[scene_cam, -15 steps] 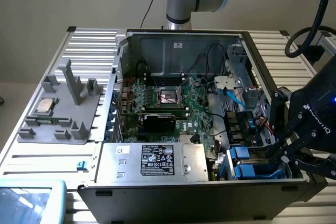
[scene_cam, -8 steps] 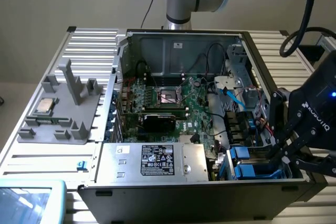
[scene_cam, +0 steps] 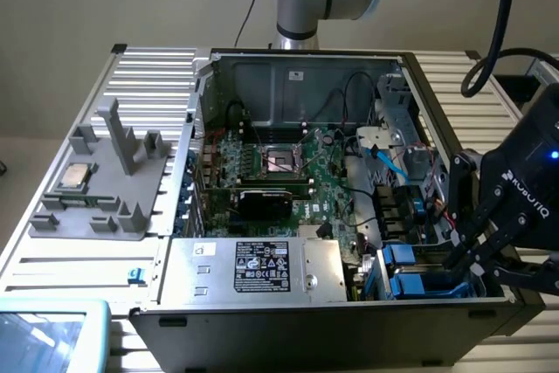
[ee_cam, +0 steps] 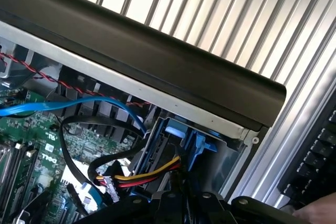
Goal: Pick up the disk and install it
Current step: 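Insert the first disk wire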
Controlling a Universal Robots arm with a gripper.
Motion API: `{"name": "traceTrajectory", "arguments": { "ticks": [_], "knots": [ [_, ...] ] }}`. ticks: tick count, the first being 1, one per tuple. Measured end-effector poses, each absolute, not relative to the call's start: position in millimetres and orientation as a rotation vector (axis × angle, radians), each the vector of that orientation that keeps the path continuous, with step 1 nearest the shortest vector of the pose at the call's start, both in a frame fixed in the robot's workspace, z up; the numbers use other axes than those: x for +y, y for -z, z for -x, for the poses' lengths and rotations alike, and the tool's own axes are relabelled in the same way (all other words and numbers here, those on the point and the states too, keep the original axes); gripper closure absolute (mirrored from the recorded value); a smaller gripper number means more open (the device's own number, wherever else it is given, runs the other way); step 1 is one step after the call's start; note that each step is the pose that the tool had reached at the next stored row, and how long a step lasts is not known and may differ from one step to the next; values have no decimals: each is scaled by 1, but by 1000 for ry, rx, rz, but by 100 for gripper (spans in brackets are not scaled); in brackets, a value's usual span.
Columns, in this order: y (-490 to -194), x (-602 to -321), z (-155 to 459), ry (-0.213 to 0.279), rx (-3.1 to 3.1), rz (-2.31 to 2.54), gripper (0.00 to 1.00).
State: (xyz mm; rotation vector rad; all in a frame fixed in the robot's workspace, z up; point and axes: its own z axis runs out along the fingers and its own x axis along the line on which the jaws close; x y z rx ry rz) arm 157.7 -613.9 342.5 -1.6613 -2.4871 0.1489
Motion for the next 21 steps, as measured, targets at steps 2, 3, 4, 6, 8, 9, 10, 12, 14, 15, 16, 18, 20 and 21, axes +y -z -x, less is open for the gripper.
{"name": "traceTrajectory", "arguments": {
  "ticks": [2,3,4,6,8,9,10,12,14,15,16,18,20,21],
  "knots": [
    [-342,-613,-158,-149,-2484,1665,84],
    [-342,-613,-158,-150,-2482,1668,84],
    [-343,-613,-158,-150,-2480,1671,84],
    [-343,-613,-158,-152,-2475,1679,84],
    [-342,-613,-158,-156,-2471,1688,84],
    [-343,-613,-158,-161,-2469,1693,84],
    [-343,-613,-158,-166,-2469,1697,84],
    [-343,-613,-158,-181,-2466,1711,84],
    [-343,-613,-158,-196,-2464,1724,84],
    [-342,-613,-158,-202,-2463,1730,84],
    [-343,-613,-158,-208,-2461,1736,84],
    [-342,-613,-158,-217,-2457,1747,84],
    [-343,-613,-158,-220,-2456,1751,84],
    [-343,-613,-158,-220,-2456,1751,84]
  ]
}}
